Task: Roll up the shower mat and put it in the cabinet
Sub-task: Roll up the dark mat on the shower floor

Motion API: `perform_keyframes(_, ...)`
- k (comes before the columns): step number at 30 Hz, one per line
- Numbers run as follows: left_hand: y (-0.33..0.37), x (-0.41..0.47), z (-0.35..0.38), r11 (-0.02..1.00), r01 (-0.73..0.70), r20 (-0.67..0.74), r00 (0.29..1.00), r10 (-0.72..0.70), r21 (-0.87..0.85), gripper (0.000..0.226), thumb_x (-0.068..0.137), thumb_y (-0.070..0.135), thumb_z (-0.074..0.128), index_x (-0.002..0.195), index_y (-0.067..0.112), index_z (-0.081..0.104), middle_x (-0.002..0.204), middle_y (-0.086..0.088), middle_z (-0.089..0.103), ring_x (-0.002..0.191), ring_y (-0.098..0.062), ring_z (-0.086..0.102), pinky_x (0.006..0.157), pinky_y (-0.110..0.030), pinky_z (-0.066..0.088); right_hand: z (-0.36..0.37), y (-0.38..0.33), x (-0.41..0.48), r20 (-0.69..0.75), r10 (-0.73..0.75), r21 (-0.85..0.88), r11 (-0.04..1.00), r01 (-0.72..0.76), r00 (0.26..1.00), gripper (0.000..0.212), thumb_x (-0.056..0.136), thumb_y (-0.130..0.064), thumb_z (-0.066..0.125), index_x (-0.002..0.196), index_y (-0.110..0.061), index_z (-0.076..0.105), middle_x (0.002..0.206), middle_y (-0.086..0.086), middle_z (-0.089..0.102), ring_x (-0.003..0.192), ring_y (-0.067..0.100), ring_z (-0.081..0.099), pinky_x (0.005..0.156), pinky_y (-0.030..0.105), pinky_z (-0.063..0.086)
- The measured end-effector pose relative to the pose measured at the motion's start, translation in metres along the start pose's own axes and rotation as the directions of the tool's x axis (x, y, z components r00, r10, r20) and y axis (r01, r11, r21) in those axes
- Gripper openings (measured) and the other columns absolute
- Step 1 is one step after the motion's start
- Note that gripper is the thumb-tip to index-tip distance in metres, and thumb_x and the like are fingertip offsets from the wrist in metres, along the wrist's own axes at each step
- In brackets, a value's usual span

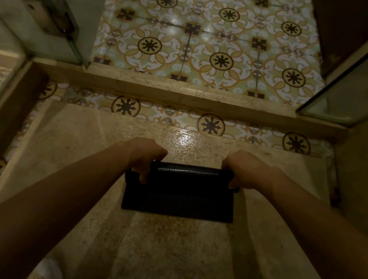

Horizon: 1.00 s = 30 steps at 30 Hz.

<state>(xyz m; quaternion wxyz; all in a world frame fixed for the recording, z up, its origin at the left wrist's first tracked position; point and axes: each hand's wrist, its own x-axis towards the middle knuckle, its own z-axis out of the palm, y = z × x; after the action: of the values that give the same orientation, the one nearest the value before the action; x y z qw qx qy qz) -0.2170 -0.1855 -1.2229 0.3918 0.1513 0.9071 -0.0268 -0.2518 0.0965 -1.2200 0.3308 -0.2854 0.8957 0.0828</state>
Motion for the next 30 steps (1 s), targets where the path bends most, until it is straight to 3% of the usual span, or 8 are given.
perform_keyframes(4, -0.008, 0.000, 0.006, 0.998, -0.001, 0.010, 1.000, 0.002, -0.070, 0.076, 0.059, 0.036, 0.089, 0.124, 0.029, 0.050, 0.120, -0.003, 0.060, 0.103, -0.022, 0.056, 0.079, -0.035, 0.048, 0.018, 0.006, -0.006, -0.070, -0.036, 0.043, 0.998, 0.039, 0.997, 0.056, 0.071, -0.024, 0.078, 0.120, -0.021, 0.052, 0.108, 0.008, 0.063, 0.097, 0.027, 0.058, 0.069, 0.031, 0.038)
perform_keyframes(7, -0.010, -0.002, 0.019, 0.998, -0.053, -0.065, 0.997, 0.052, -0.022, 0.077, 0.058, 0.036, 0.089, 0.124, 0.027, 0.050, 0.117, -0.001, 0.054, 0.102, -0.021, 0.054, 0.076, -0.030, 0.045, 0.024, 0.008, -0.007, -0.151, -0.042, 0.049, 0.998, 0.050, 0.988, 0.050, 0.073, -0.024, 0.074, 0.117, -0.020, 0.052, 0.105, 0.009, 0.064, 0.096, 0.029, 0.060, 0.069, 0.031, 0.041)
perform_keyframes(11, -0.012, -0.002, 0.020, 0.991, -0.129, -0.113, 0.986, 0.125, -0.028, 0.052, 0.073, 0.031, 0.077, 0.119, 0.024, 0.056, 0.111, -0.003, 0.059, 0.095, -0.019, 0.057, 0.076, -0.029, 0.046, 0.029, 0.006, -0.005, -0.172, -0.018, 0.088, 0.996, 0.034, 0.985, 0.046, 0.073, -0.026, 0.074, 0.112, -0.020, 0.052, 0.103, 0.009, 0.063, 0.091, 0.027, 0.060, 0.073, 0.034, 0.050)
perform_keyframes(14, -0.013, -0.002, 0.014, 0.990, -0.132, -0.082, 0.988, 0.128, -0.040, 0.043, 0.079, 0.024, 0.069, 0.119, 0.023, 0.054, 0.107, -0.005, 0.064, 0.092, -0.021, 0.062, 0.077, -0.034, 0.055, 0.033, 0.005, -0.004, -0.166, -0.006, 0.095, 0.995, 0.022, 0.986, 0.050, 0.071, -0.028, 0.076, 0.114, -0.019, 0.050, 0.104, 0.009, 0.058, 0.090, 0.026, 0.057, 0.070, 0.031, 0.045)
perform_keyframes(19, -0.016, -0.001, 0.009, 0.990, -0.135, -0.049, 0.990, 0.134, -0.028, 0.046, 0.079, 0.023, 0.067, 0.122, 0.023, 0.050, 0.108, -0.007, 0.064, 0.091, -0.023, 0.063, 0.072, -0.032, 0.053, 0.038, 0.002, -0.007, -0.210, 0.012, 0.071, 0.998, 0.003, 0.978, 0.052, 0.067, -0.025, 0.077, 0.110, -0.017, 0.049, 0.100, 0.011, 0.058, 0.088, 0.027, 0.058, 0.067, 0.033, 0.047)
perform_keyframes(23, -0.015, 0.000, 0.015, 0.993, -0.119, -0.018, 0.993, 0.119, -0.014, 0.060, 0.070, 0.031, 0.078, 0.122, 0.026, 0.049, 0.108, -0.003, 0.063, 0.086, -0.018, 0.057, 0.068, -0.030, 0.045, 0.036, 0.000, -0.009, -0.271, -0.010, -0.060, 0.998, -0.006, 0.963, 0.048, 0.068, -0.023, 0.078, 0.106, -0.013, 0.051, 0.092, 0.012, 0.064, 0.079, 0.029, 0.060, 0.059, 0.032, 0.042)
perform_keyframes(27, -0.012, 0.000, 0.024, 0.993, -0.105, 0.002, 0.994, 0.105, -0.046, 0.072, 0.059, 0.034, 0.088, 0.120, 0.026, 0.049, 0.111, -0.004, 0.063, 0.097, -0.023, 0.060, 0.073, -0.032, 0.046, 0.036, -0.007, -0.014, -0.281, -0.095, -0.243, 0.970, 0.025, 0.955, 0.059, 0.065, -0.033, 0.084, 0.110, -0.013, 0.052, 0.098, 0.010, 0.067, 0.092, 0.028, 0.056, 0.071, 0.035, 0.043)
perform_keyframes(30, -0.010, -0.002, 0.024, 0.989, -0.139, -0.011, 0.990, 0.138, -0.051, 0.061, 0.067, 0.041, 0.082, 0.119, 0.024, 0.054, 0.112, -0.003, 0.063, 0.098, -0.021, 0.059, 0.075, -0.029, 0.045, 0.030, -0.007, -0.017, -0.190, -0.076, -0.143, 0.988, 0.049, 0.979, 0.062, 0.064, -0.041, 0.083, 0.110, -0.015, 0.051, 0.105, 0.009, 0.062, 0.100, 0.027, 0.051, 0.076, 0.034, 0.044)
